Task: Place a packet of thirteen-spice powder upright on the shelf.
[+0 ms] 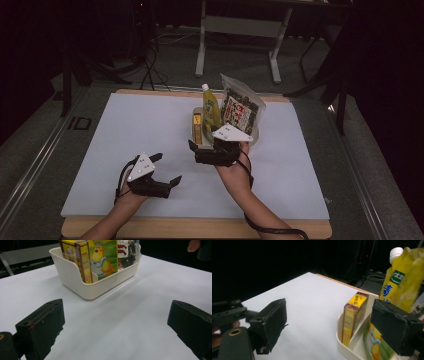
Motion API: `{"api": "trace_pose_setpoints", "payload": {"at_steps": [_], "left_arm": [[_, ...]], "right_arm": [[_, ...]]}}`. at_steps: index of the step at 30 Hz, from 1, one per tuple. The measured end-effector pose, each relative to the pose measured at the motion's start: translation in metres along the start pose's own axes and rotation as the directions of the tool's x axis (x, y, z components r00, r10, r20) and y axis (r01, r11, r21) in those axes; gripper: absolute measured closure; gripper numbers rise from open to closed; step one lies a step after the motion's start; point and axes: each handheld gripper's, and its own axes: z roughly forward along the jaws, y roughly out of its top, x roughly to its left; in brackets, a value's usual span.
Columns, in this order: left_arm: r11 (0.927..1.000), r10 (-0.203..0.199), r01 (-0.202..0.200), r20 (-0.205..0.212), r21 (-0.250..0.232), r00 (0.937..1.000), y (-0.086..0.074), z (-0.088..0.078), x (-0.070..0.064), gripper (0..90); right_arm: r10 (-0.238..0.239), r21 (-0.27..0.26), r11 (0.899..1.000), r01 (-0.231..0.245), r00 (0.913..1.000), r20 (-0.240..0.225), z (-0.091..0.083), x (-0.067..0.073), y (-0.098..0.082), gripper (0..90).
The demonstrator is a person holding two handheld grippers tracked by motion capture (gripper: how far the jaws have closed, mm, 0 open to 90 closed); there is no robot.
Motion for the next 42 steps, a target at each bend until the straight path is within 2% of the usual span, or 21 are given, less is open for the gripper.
{"api": "trace_pose_setpoints", "payload": {"at_steps": [4,12,19,22,25,29,31,42], "left_arm": [[1.0000,0.000,0.000,0.000,-0.001,1.0000,0.000,0.000,-0.001,1.4],[1.0000,-0.003,0.003,0.005,0.002,1.0000,0.000,0.000,0.000,1.4],[1.0000,-0.005,0.005,0.006,-0.001,1.0000,0.000,-0.001,0.000,1.4],[1.0000,-0.009,0.009,0.007,0.001,0.9999,0.000,-0.001,0.000,1.4],[1.0000,-0.006,0.006,0.010,0.001,0.9999,0.000,-0.001,-0.001,1.4],[1.0000,0.001,-0.001,0.013,0.009,0.9999,0.000,0.000,0.000,1.4],[0.9999,0.001,-0.002,0.014,0.012,0.9999,0.000,0.000,-0.001,1.4],[0.9999,0.001,-0.001,0.019,0.015,0.9998,-0.001,0.000,-0.001,1.4]], "right_arm": [[-0.013,0.005,1.000,0.013,0.9999,-0.006,-0.012,-0.002,-0.008,13.7],[-0.008,0.009,1.000,0.008,0.9999,-0.007,-0.032,-0.011,-0.020,14.1],[-0.038,-0.007,0.999,0.038,0.9992,0.010,-0.047,-0.016,-0.026,14.2],[-0.046,0.010,0.999,0.046,0.9987,0.024,-0.056,-0.022,-0.031,14.0],[-0.026,0.025,0.999,0.026,0.9994,0.024,-0.063,-0.027,-0.036,14.0],[-0.031,0.036,0.999,0.030,0.9985,0.046,-0.074,-0.033,-0.043,14.1],[-0.014,0.037,0.999,0.012,0.9989,0.045,-0.079,-0.035,-0.047,14.1],[-0.037,0.078,0.996,0.034,0.9987,0.036,-0.094,-0.044,-0.065,14.1]]}}
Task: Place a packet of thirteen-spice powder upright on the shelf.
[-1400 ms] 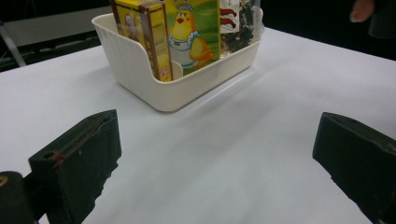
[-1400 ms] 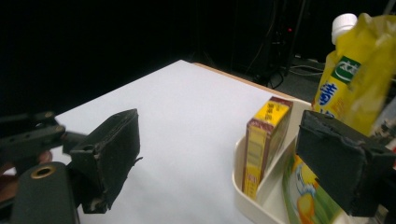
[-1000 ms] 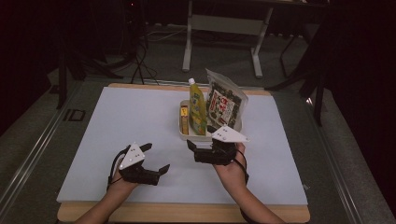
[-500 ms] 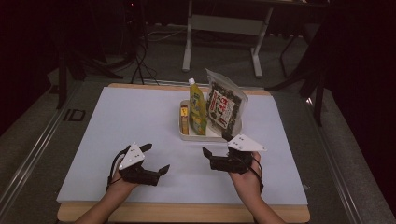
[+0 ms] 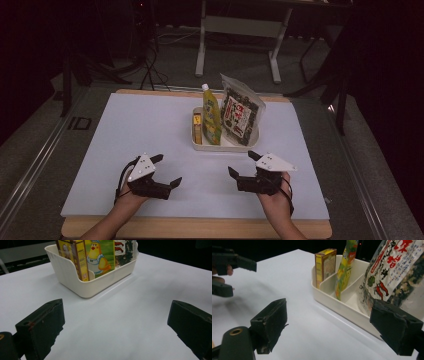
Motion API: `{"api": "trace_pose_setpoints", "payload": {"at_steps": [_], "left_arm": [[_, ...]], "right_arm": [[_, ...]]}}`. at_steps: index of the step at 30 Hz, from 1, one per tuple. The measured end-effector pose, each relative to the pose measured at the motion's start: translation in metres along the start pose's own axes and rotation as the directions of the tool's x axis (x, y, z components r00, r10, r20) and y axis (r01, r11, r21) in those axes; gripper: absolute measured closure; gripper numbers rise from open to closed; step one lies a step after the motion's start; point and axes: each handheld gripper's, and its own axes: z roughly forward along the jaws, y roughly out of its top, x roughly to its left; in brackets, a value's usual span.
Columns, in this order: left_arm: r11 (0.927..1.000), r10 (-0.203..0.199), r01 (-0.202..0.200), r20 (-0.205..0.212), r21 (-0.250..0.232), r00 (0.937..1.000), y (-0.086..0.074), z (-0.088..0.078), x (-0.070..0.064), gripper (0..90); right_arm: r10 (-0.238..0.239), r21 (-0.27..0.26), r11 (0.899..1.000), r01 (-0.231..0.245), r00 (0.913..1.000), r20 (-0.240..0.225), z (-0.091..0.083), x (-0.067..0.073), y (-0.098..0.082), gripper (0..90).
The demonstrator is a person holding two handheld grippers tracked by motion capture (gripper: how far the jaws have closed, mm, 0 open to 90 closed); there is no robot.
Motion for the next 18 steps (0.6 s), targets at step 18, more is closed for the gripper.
{"api": "trace_pose_setpoints", "payload": {"at_steps": [18], "left_arm": [[1.0000,-0.008,0.008,0.001,-0.005,1.0000,0.000,-0.002,0.002,1.4]], "right_arm": [[0.016,0.077,0.997,-0.017,0.9998,0.006,-0.010,-0.016,-0.023,14.2]]}}
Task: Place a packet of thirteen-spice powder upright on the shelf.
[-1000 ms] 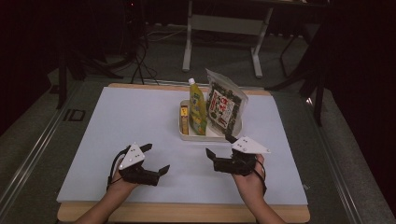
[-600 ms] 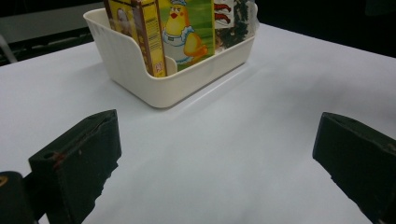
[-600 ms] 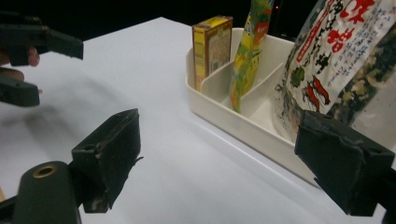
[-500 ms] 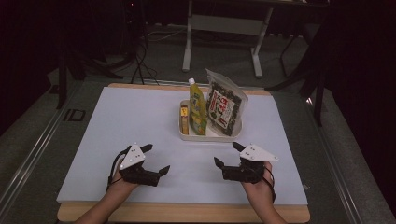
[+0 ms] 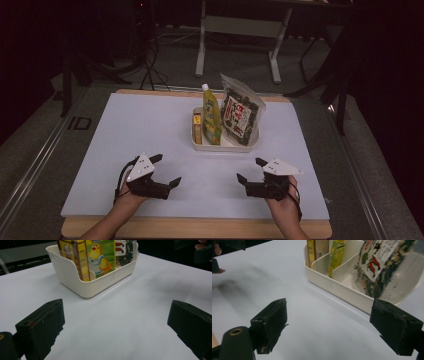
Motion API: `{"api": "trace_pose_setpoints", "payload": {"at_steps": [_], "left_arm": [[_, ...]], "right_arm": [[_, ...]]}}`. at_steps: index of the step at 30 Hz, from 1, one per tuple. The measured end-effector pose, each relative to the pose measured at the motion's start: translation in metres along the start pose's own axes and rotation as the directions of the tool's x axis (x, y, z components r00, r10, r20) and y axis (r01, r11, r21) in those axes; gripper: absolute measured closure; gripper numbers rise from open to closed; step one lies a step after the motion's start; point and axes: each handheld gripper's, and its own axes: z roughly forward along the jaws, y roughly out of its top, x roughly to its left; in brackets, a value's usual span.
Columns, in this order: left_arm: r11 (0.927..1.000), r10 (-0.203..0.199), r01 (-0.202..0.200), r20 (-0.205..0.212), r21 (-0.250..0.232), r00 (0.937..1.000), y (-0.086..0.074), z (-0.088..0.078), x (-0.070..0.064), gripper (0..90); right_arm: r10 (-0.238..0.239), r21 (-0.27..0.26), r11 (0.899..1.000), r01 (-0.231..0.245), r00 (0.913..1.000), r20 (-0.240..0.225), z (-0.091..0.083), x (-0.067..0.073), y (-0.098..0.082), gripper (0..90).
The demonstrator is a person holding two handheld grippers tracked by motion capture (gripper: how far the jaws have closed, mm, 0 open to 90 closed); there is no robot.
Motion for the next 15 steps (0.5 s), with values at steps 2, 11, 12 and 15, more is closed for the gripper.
{"api": "trace_pose_setpoints", "payload": {"at_steps": [2,11,12,15], "left_arm": [[1.0000,0.002,-0.002,0.001,0.001,1.0000,-0.0002,0.0002,0.0003,1.5],[0.9999,-0.009,0.009,0.012,0.006,0.9999,-0.0012,0.0020,0.0000,1.5],[0.9999,-0.009,0.009,0.013,0.008,0.9999,-0.0013,0.0020,0.0001,1.5],[0.9999,-0.011,0.011,0.016,0.009,0.9998,-0.0015,0.0023,0.0001,1.5]], "right_arm": [[0.011,-0.006,1.000,-0.011,0.9999,0.003,-0.0013,-0.0034,-0.0002,14.2],[0.015,0.000,1.000,-0.015,0.9997,0.017,-0.0001,-0.0064,-0.0006,14.4],[0.015,0.000,1.000,-0.015,0.9997,0.017,-0.0003,-0.0067,-0.0005,14.5],[0.011,0.000,1.000,-0.011,0.9997,0.021,-0.0005,-0.0070,-0.0004,14.5]]}}
